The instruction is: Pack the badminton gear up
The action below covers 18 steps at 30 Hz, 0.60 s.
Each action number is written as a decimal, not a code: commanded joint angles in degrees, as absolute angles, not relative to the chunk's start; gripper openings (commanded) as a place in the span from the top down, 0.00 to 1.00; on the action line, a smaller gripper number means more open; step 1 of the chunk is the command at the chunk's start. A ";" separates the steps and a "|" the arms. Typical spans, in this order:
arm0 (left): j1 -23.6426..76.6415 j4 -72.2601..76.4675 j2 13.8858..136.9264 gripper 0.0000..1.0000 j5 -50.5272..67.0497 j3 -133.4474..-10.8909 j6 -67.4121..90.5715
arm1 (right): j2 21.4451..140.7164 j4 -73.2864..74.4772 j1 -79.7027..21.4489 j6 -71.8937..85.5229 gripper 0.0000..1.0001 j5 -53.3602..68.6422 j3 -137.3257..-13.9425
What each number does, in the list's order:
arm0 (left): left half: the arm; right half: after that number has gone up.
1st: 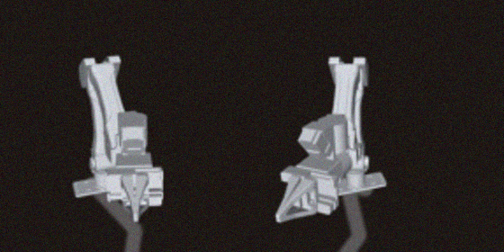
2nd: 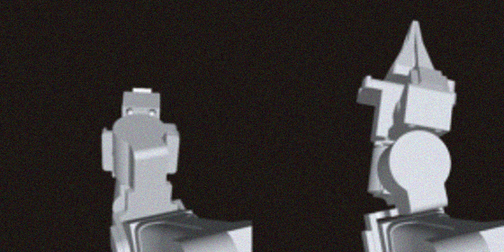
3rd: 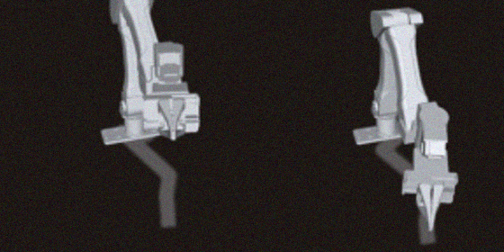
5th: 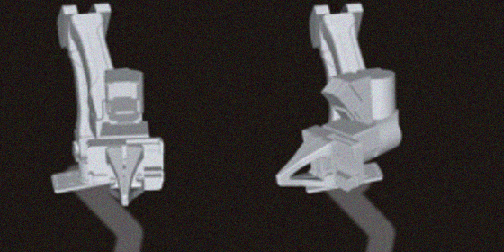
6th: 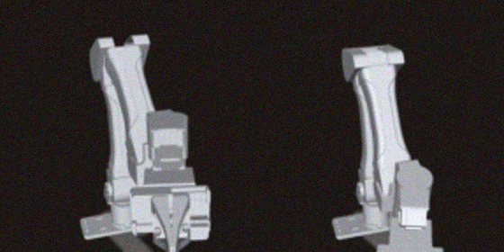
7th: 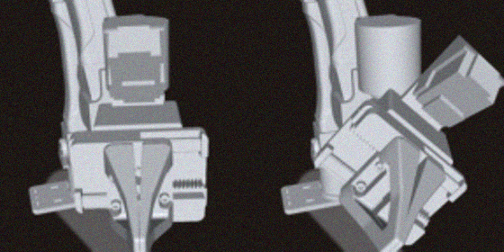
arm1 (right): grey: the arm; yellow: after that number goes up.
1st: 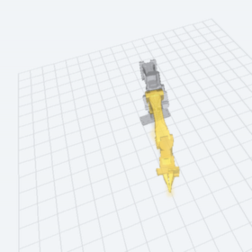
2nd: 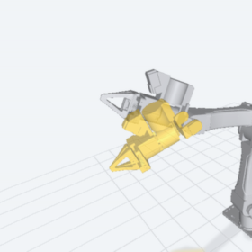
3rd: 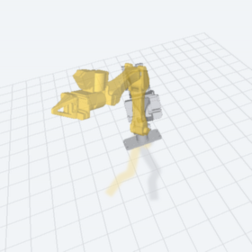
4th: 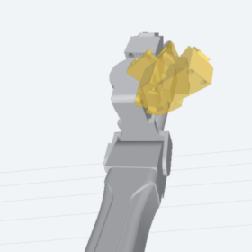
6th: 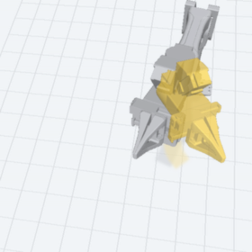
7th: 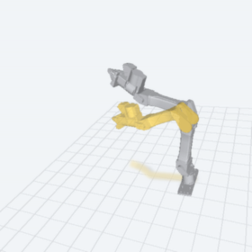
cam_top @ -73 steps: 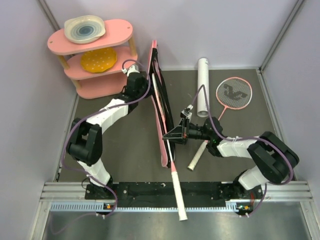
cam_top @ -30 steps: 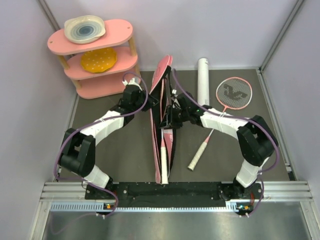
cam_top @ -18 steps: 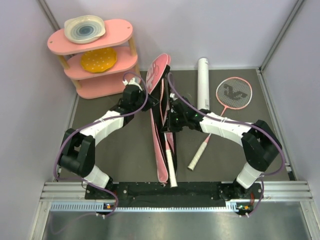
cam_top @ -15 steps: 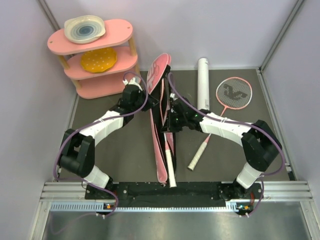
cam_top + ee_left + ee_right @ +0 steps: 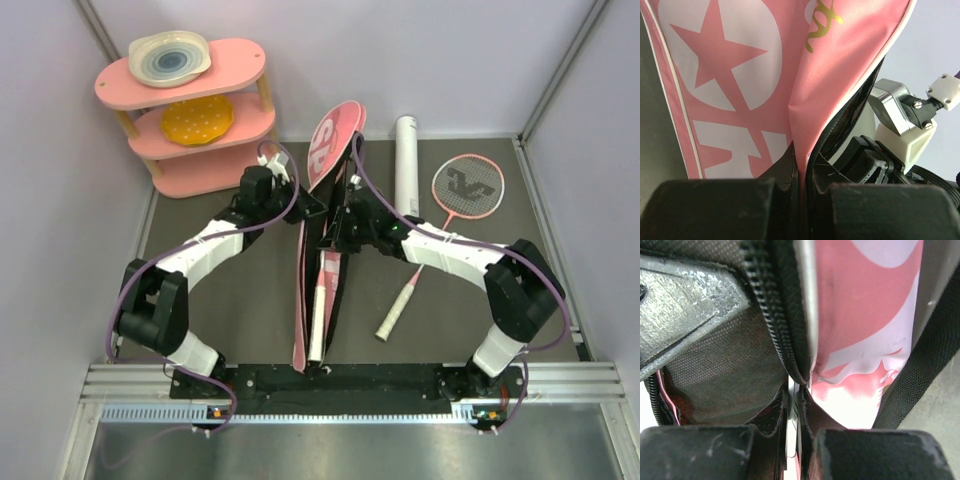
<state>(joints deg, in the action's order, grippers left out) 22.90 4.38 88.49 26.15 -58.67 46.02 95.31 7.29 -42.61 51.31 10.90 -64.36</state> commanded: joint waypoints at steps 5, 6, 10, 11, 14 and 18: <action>23.64 -4.83 85.16 1.00 38.67 -62.31 48.52 | 95.63 -4.65 -38.59 51.67 1.00 -9.32 -70.75; 23.64 -5.09 85.34 1.00 39.02 -62.66 47.91 | 94.84 -5.27 -38.24 54.64 1.00 -8.79 -69.71; 23.47 -9.66 86.75 1.00 38.76 -64.77 43.25 | 89.83 -5.90 -37.79 56.44 1.00 -7.02 -68.64; 23.38 -8.45 87.10 1.00 39.80 -64.60 43.68 | 89.48 -4.41 -38.14 54.69 1.00 -8.25 -69.86; 23.38 -0.13 88.15 1.00 46.57 -62.93 49.20 | 92.89 -0.27 -38.32 47.56 1.00 -10.46 -75.93; 23.47 7.98 89.47 1.00 52.02 -62.58 55.54 | 96.23 -0.17 -40.77 45.97 1.00 -14.23 -75.15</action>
